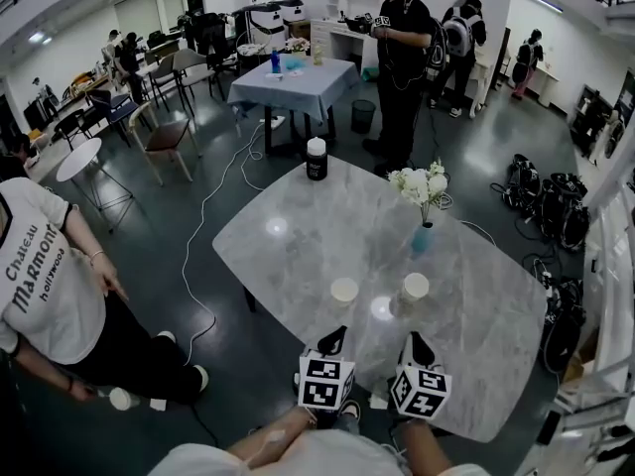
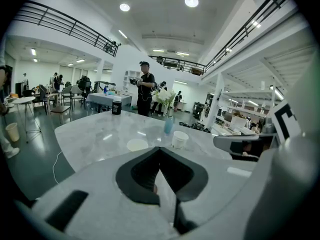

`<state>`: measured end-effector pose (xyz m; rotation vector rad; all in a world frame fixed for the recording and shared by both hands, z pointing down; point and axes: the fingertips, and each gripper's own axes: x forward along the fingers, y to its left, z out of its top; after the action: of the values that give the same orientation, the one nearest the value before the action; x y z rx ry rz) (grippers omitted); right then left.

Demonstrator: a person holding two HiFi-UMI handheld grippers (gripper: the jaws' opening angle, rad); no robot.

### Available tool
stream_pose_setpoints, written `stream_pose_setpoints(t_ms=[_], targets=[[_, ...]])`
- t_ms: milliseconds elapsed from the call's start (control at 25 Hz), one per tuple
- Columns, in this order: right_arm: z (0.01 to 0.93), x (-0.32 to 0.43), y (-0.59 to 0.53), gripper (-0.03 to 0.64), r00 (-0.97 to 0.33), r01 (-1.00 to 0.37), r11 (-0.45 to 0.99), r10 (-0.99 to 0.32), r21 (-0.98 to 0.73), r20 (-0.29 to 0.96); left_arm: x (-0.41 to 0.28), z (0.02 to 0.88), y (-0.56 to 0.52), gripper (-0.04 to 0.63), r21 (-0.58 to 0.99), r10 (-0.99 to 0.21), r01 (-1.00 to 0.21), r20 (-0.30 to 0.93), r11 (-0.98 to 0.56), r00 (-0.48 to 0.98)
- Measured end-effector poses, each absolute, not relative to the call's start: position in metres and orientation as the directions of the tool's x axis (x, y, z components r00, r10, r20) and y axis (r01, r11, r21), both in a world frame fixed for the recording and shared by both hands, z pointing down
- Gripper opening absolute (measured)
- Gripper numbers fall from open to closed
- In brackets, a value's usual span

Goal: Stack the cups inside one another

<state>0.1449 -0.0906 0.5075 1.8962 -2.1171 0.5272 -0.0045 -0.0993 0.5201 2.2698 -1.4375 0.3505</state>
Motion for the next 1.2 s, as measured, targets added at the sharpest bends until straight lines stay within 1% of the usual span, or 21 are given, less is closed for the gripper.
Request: stream_pose_setpoints(t_ms=[480, 1040, 1080, 1200], targets=[[0.521, 0.126, -0.103, 0.021, -0.200, -0.979, 0.163, -0.873, -0.119, 0.445, -0.023, 0.533, -0.100, -0.003, 0.210, -0.804, -0.927, 0.462, -0.312, 0.375], [0.567, 0.060, -0.143, 0.025, -0.383, -0.922, 0.349, -0.764, -0.168, 0.519, -0.075, 0.570, -0.097, -0.003, 0.213, -0.804, -0.970, 0.551, -0.121, 0.221], [0.571, 0.057, -0.146, 0.030, -0.393, -0.918, 0.359, -0.756, -0.171, 0.524, -0.078, 0.573, -0.097, -0.003, 0.215, -0.804, -0.971, 0.555, -0.108, 0.212], [0.581, 0.048, -0.158, 0.082, -0.417, -0.906, 0.383, -0.730, -0.181, 0.541, -0.083, 0.579, -0.099, -0.003, 0.219, -0.802, -0.973, 0.567, -0.073, 0.187]])
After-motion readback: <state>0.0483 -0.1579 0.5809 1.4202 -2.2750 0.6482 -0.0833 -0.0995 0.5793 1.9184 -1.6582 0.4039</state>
